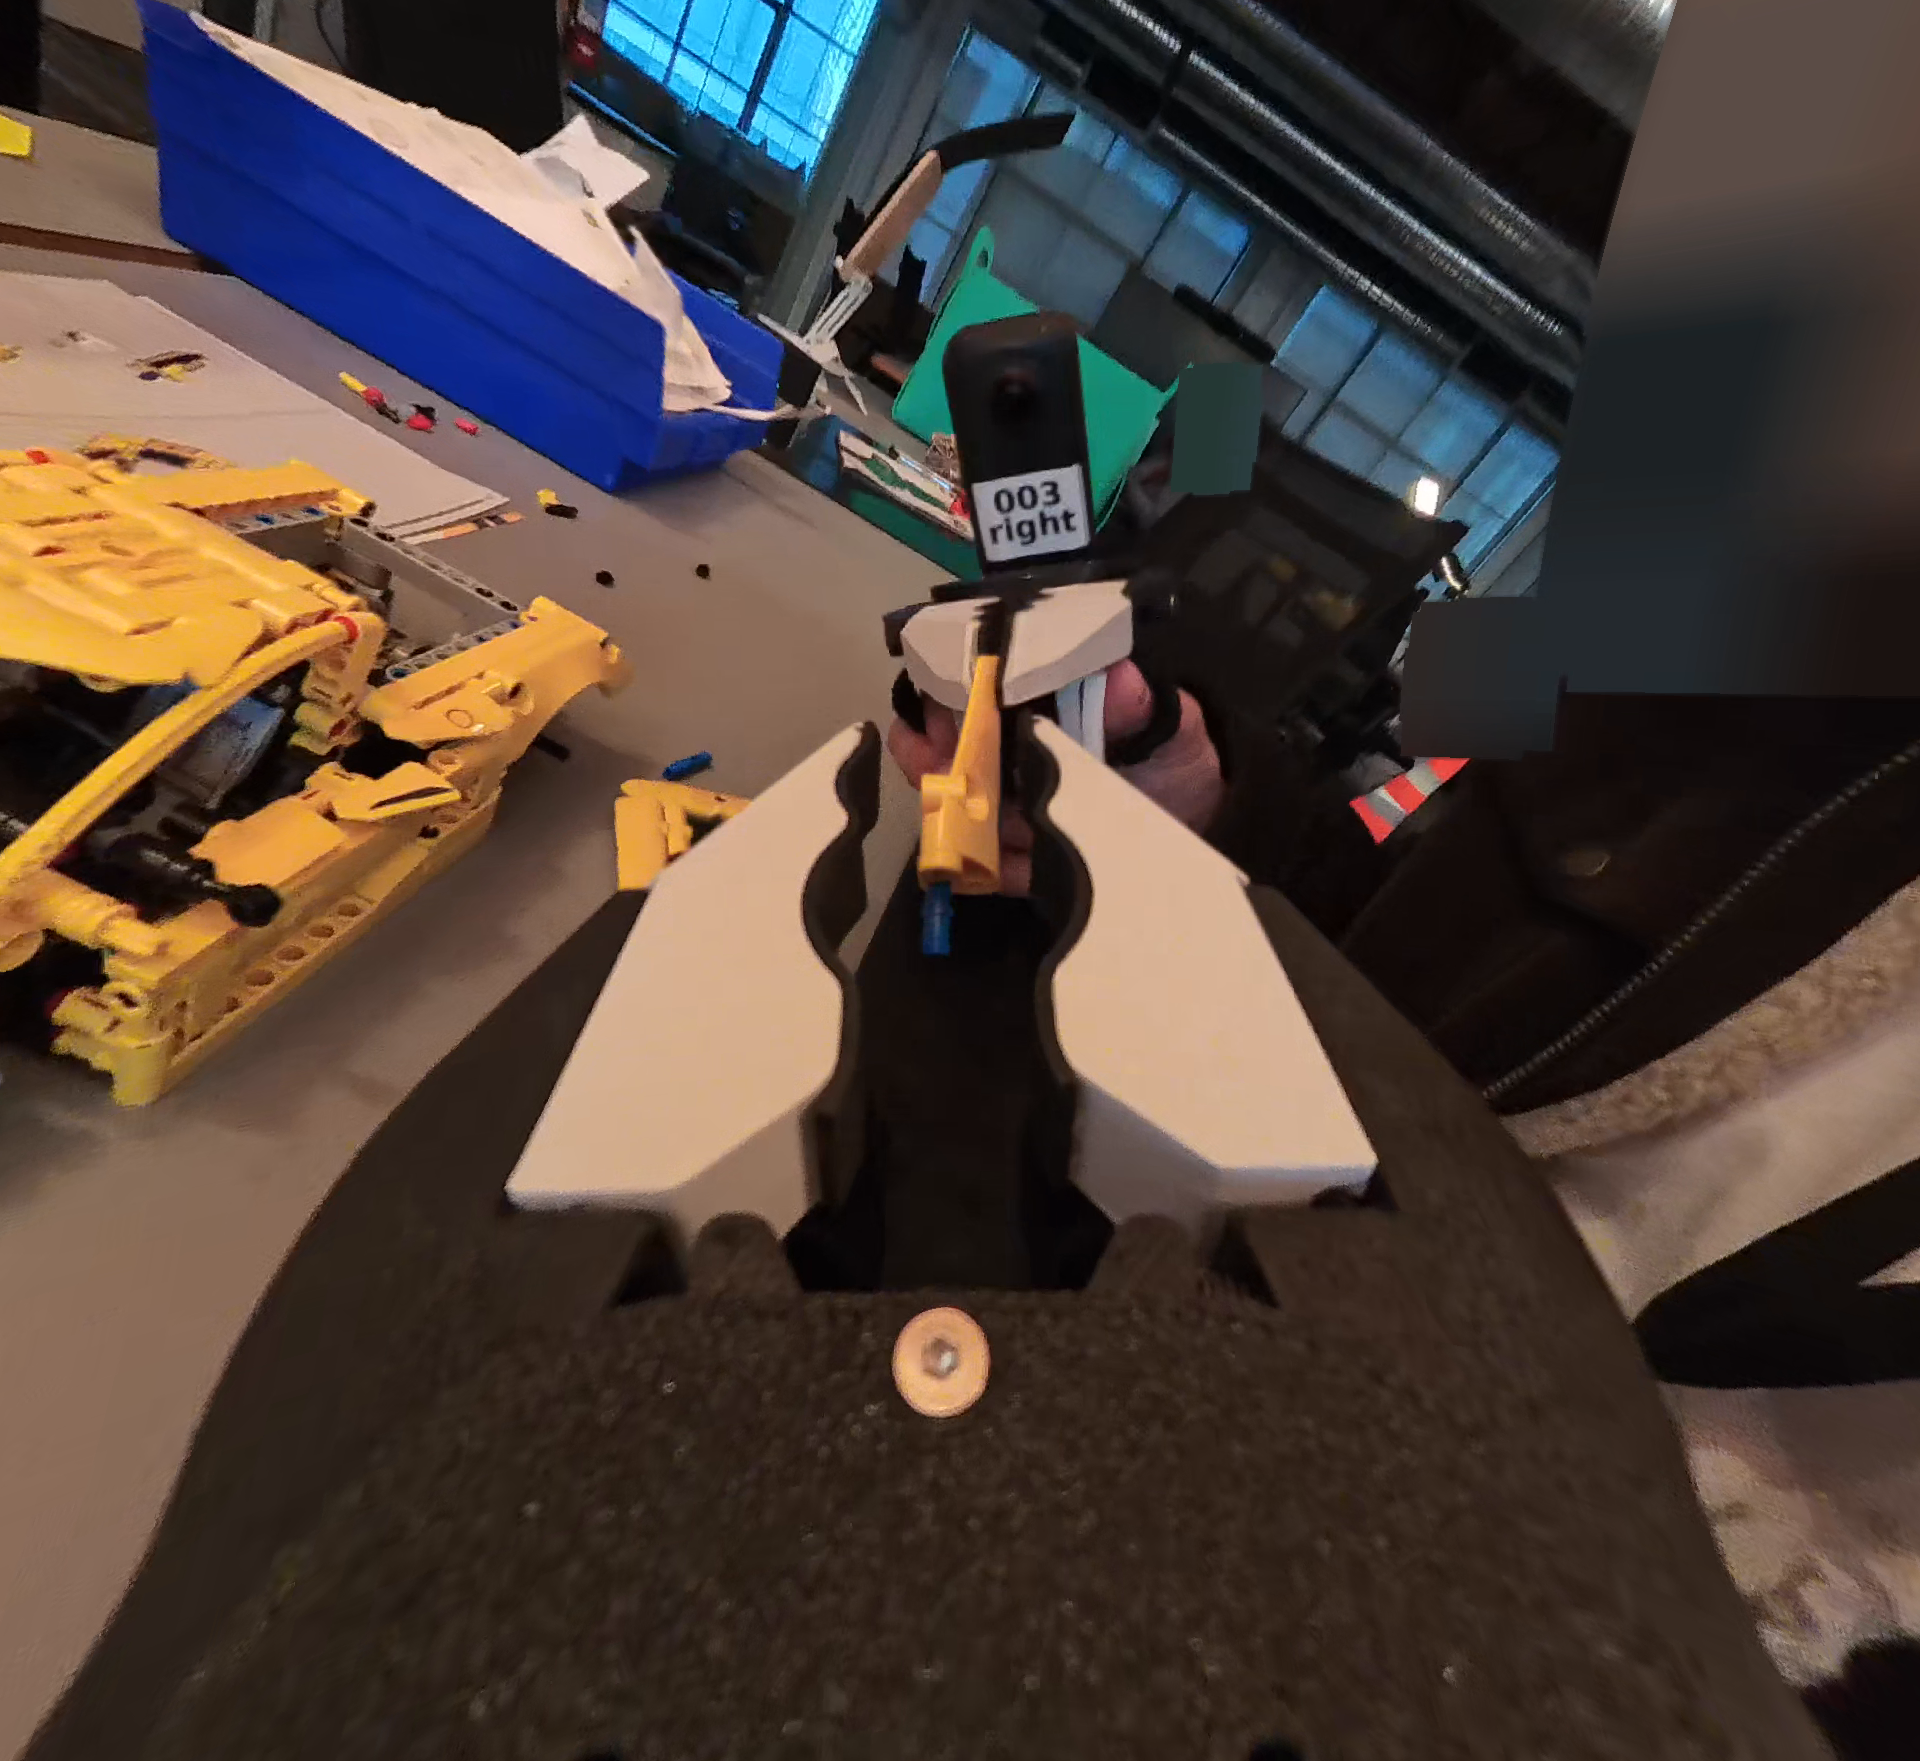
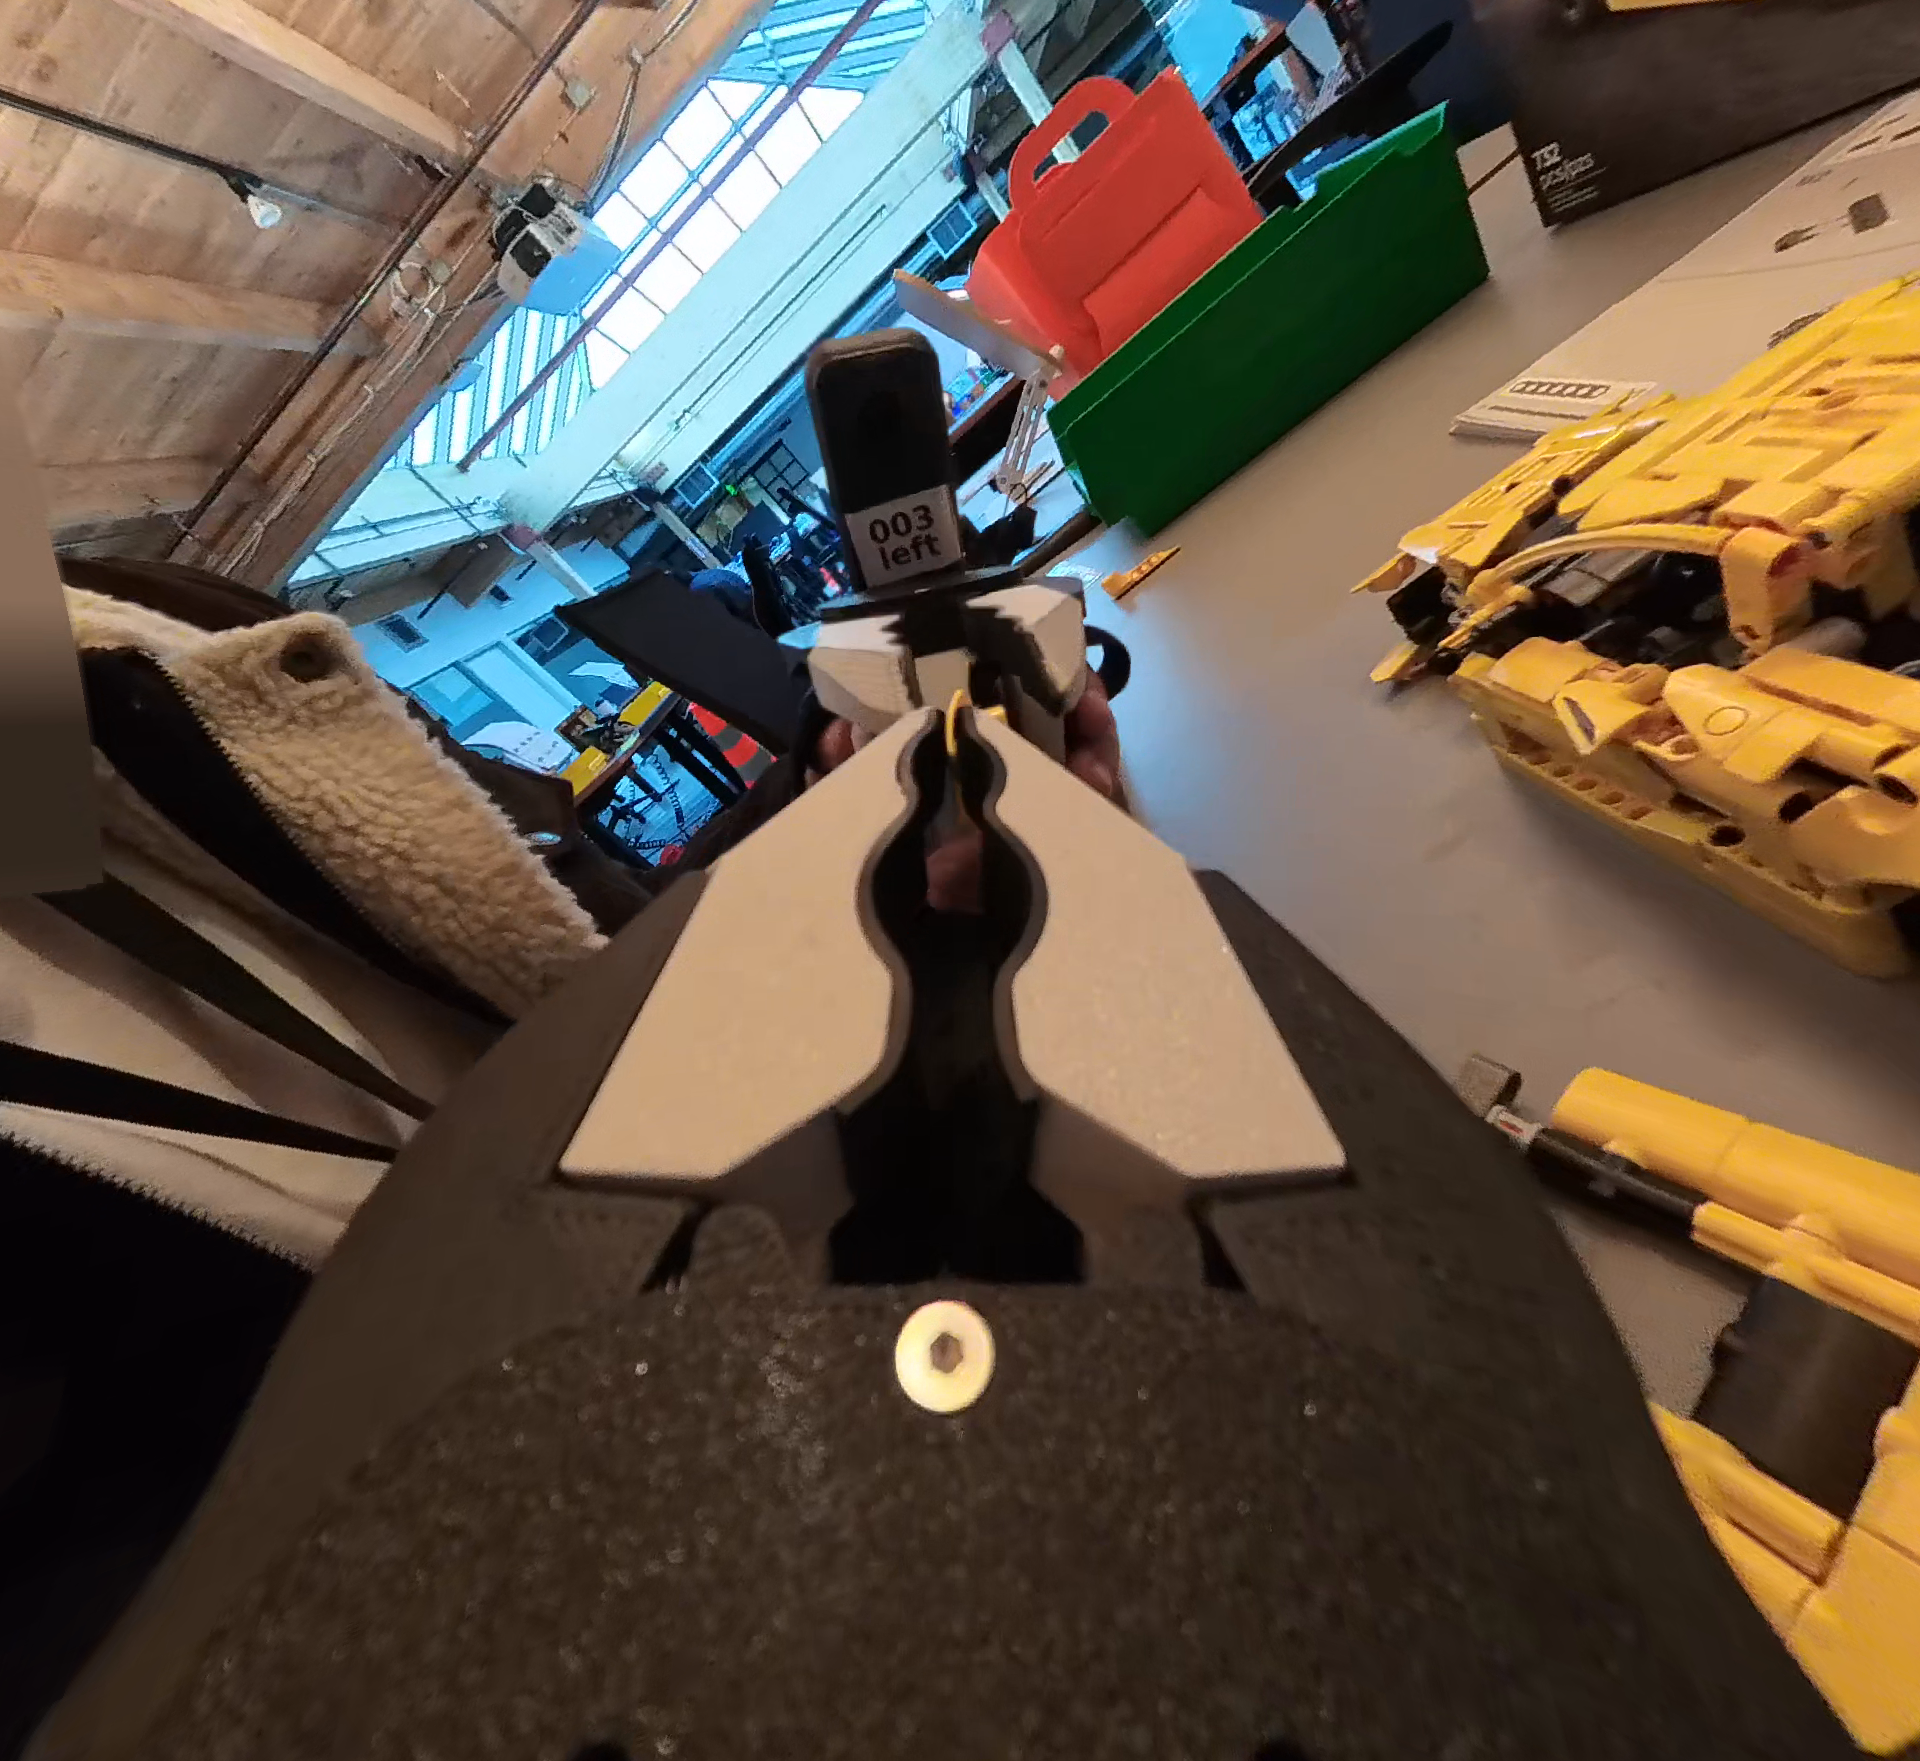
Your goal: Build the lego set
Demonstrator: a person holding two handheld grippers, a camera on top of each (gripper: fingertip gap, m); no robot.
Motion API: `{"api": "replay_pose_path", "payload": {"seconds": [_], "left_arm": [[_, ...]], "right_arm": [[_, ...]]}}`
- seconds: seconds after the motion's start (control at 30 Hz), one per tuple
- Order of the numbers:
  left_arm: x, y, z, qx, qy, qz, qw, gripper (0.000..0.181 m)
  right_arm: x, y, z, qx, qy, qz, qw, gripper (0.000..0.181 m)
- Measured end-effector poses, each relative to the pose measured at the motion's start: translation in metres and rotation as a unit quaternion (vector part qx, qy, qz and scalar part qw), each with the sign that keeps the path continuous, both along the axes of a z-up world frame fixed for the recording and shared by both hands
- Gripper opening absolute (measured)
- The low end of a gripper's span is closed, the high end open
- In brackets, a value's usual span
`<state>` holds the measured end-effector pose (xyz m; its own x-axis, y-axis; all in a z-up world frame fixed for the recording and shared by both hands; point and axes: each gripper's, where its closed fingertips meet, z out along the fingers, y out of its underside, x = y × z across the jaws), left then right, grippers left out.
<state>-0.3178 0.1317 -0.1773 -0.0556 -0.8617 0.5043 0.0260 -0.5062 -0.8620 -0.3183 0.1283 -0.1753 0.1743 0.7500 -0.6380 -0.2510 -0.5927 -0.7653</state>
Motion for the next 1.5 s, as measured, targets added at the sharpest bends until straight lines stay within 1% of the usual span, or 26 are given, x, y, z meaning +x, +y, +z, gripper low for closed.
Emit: {"api": "replay_pose_path", "payload": {"seconds": [0.03,0.07,0.13,0.3,0.37,0.43,0.5,0.67,0.77,1.2,1.33,1.5], "left_arm": [[0.000,0.000,0.000,0.001,0.002,-0.001,1.000,0.020],[-0.001,0.000,0.001,0.000,-0.003,-0.001,1.000,0.010],[-0.003,-0.001,0.003,-0.002,-0.014,-0.005,1.000,0.001],[-0.002,-0.002,0.003,-0.002,-0.012,-0.008,1.000,0.003],[-0.001,-0.002,0.002,-0.006,-0.009,-0.014,1.000,0.014],[0.000,-0.003,0.001,-0.007,-0.007,-0.017,1.000,0.015],[0.001,-0.004,0.000,-0.002,0.000,-0.016,1.000,0.012],[0.001,-0.007,0.000,0.002,-0.002,-0.025,1.000,0.009],[0.000,-0.010,0.001,0.004,-0.003,-0.033,0.999,0.003],[-0.005,-0.017,0.010,-0.080,-0.052,-0.102,0.990,0.000],[-0.005,-0.015,0.011,-0.087,-0.058,-0.099,0.990,0.000],[-0.003,-0.011,0.012,-0.076,-0.060,-0.074,0.992,0.000]], "right_arm": [[0.001,0.000,0.000,-0.001,0.002,-0.001,1.000,0.001],[0.001,0.000,0.001,-0.002,0.005,0.000,1.000,0.001],[0.000,0.000,0.000,-0.005,0.003,0.002,1.000,0.002],[-0.001,0.000,-0.001,-0.009,0.004,0.006,1.000,0.002],[-0.002,-0.001,-0.002,-0.010,0.001,0.009,1.000,0.002],[-0.001,-0.001,-0.002,-0.011,0.004,0.009,1.000,0.001],[-0.002,-0.001,-0.001,-0.011,0.007,0.012,1.000,0.002],[-0.002,-0.003,0.000,-0.013,0.011,0.019,1.000,0.002],[-0.002,-0.003,-0.001,-0.011,0.006,0.018,1.000,0.002],[-0.007,-0.010,0.007,-0.010,0.035,0.049,0.998,0.002],[-0.007,-0.009,0.007,-0.009,0.035,0.045,0.998,0.001],[-0.004,-0.006,0.006,-0.014,0.035,0.037,0.999,0.002]]}}
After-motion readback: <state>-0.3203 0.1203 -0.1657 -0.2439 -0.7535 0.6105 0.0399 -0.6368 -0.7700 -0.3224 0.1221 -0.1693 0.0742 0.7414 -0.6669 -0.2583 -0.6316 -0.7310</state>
